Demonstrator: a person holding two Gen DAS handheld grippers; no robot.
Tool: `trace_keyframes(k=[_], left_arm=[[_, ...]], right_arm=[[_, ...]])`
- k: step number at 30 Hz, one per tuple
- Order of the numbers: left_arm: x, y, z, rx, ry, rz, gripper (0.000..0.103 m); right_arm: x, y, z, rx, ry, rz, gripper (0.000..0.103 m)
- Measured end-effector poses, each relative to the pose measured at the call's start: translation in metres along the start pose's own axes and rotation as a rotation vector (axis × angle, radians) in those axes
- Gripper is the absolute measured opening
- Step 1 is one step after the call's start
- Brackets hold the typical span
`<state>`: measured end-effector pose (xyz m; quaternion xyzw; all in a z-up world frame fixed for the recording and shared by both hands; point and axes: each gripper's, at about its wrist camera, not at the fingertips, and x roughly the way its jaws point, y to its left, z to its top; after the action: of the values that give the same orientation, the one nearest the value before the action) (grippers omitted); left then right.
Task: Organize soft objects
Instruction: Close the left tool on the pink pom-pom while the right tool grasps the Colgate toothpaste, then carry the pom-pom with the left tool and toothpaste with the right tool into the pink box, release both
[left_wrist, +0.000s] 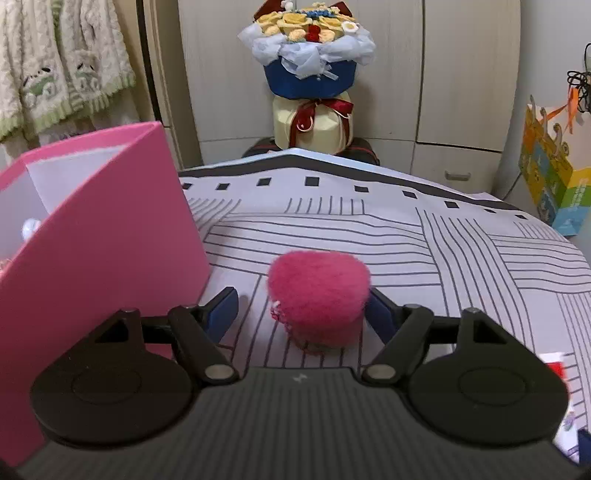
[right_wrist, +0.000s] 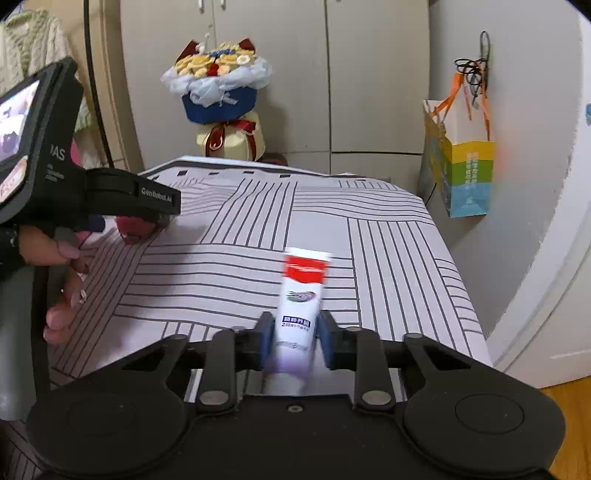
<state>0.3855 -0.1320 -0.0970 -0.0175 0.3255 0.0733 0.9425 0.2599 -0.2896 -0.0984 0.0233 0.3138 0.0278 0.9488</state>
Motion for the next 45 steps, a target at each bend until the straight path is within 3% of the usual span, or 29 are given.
trace_keyframes(k=[2, 6, 11, 19, 26, 37, 45], left_arm=[[0.001, 0.003, 0.000, -0.019, 0.014, -0.028, 0.044], [-0.005, 0.007, -0.001, -0.044, -0.004, -0.052, 0.039], [-0.027, 0.007, -0.005, -0.037, -0.050, -0.090, 0.038], [-0.065, 0.006, -0.023, -0.008, -0.076, -0.224, 0.038], [-0.094, 0.015, -0.045, 0.013, -0.062, -0.351, 0.038], [-0.142, 0.035, -0.088, 0.094, -0.062, -0.511, 0.038], [-0.173, 0.054, -0.115, 0.164, -0.067, -0.538, 0.038]], right_arm=[[-0.002, -0.001, -0.003, 0.025, -0.013, 0.003, 0.028], [-0.007, -0.002, -0.008, 0.068, -0.031, -0.002, 0.028], [-0.013, -0.003, -0.012, 0.083, -0.040, -0.005, 0.028], [-0.025, -0.009, -0.018, 0.122, -0.047, 0.005, 0.028], [-0.039, -0.017, -0.027, 0.170, -0.053, 0.033, 0.028], [-0.073, -0.001, -0.056, 0.107, -0.075, 0.039, 0.028], [-0.098, 0.007, -0.072, 0.096, -0.083, 0.076, 0.028]])
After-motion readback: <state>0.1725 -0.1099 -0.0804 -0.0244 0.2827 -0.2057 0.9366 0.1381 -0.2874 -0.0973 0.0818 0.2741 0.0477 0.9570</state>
